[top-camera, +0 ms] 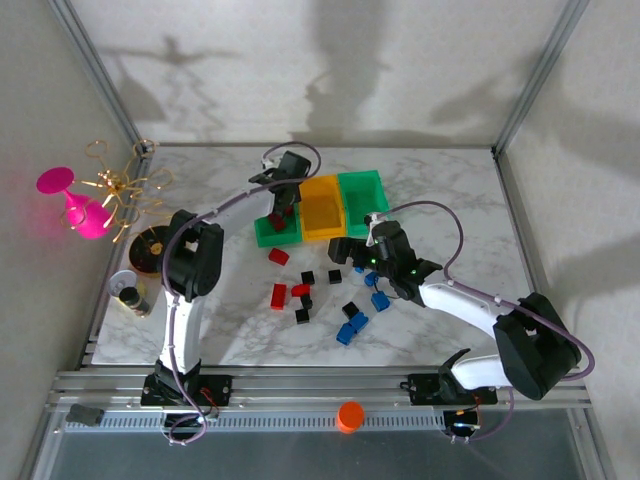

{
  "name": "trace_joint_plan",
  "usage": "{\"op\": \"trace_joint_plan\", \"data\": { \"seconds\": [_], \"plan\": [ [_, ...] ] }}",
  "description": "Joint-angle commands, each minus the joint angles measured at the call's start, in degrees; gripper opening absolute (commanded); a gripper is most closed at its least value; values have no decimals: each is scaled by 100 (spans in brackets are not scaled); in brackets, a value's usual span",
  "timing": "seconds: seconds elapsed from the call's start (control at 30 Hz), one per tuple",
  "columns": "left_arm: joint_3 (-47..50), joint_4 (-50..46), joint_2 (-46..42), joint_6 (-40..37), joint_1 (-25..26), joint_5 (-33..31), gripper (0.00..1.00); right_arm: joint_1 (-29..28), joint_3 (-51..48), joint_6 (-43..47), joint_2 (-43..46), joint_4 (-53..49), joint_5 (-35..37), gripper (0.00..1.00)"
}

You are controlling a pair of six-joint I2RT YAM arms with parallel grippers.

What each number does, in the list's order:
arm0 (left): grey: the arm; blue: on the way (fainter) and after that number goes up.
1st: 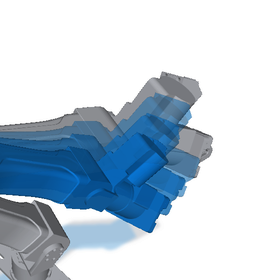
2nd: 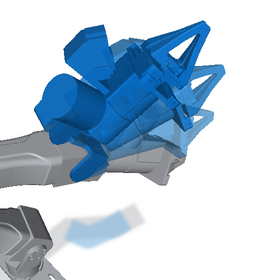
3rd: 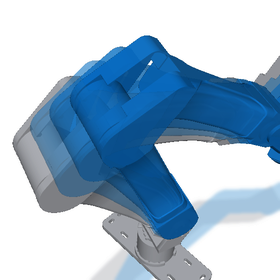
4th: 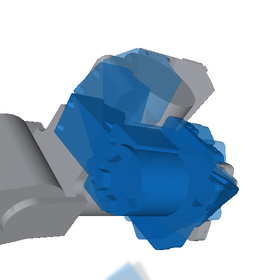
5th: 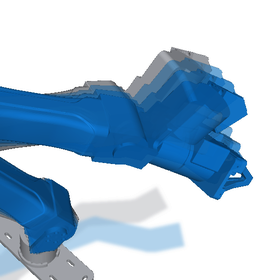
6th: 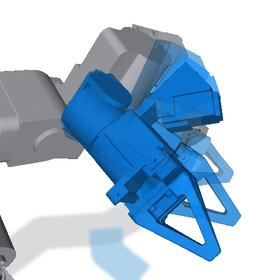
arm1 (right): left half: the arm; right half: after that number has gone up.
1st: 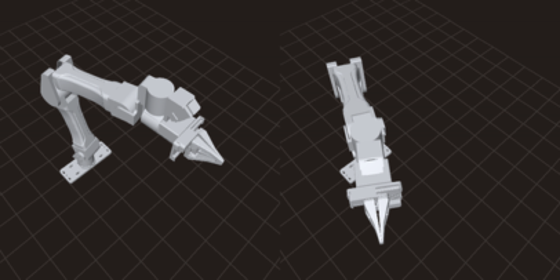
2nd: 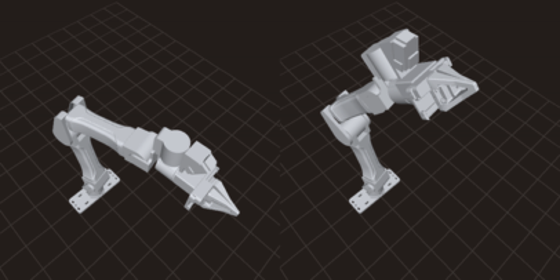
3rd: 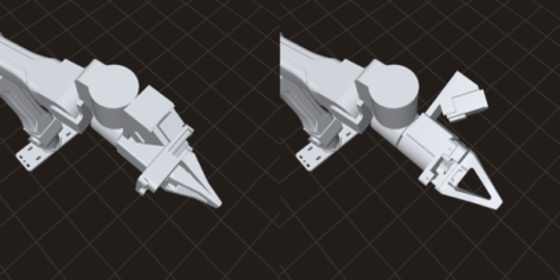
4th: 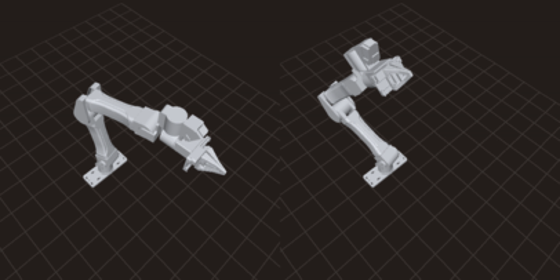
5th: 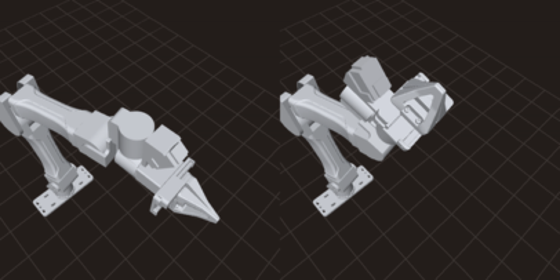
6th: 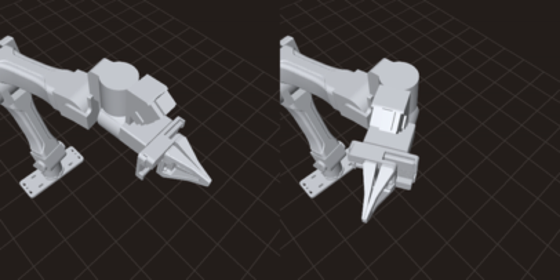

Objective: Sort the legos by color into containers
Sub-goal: Place the lego in the container, then pick up the lego from the center of the table.

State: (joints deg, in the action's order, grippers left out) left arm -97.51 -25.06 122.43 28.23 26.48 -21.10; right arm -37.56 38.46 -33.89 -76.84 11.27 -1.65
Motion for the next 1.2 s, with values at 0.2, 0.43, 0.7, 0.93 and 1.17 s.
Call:
{"op": "trace_joint_plan", "data": {
  "seconds": [0.2, 0.43, 0.7, 0.93, 1.17],
  "plan": [
    [-522, -314, -83, -190, -2, -244, 45, 82, 64, 124, 167, -44, 31, 99],
    [-494, -564, -534, -138, 22, -138, 45, 78, 127, 188, 428, -155, -70, 99],
    [1115, -31, -2102, 111, 260, 338, 46, 60, 75, 374, 677, -576, -268, 99],
    [2783, 127, -3286, 395, 639, 401, 46, -190, -75, 521, 857, -915, -284, 99],
    [4198, 311, -4123, 930, 1001, 392, 47, -706, -284, 418, 850, -934, -169, 99]
  ]
}}
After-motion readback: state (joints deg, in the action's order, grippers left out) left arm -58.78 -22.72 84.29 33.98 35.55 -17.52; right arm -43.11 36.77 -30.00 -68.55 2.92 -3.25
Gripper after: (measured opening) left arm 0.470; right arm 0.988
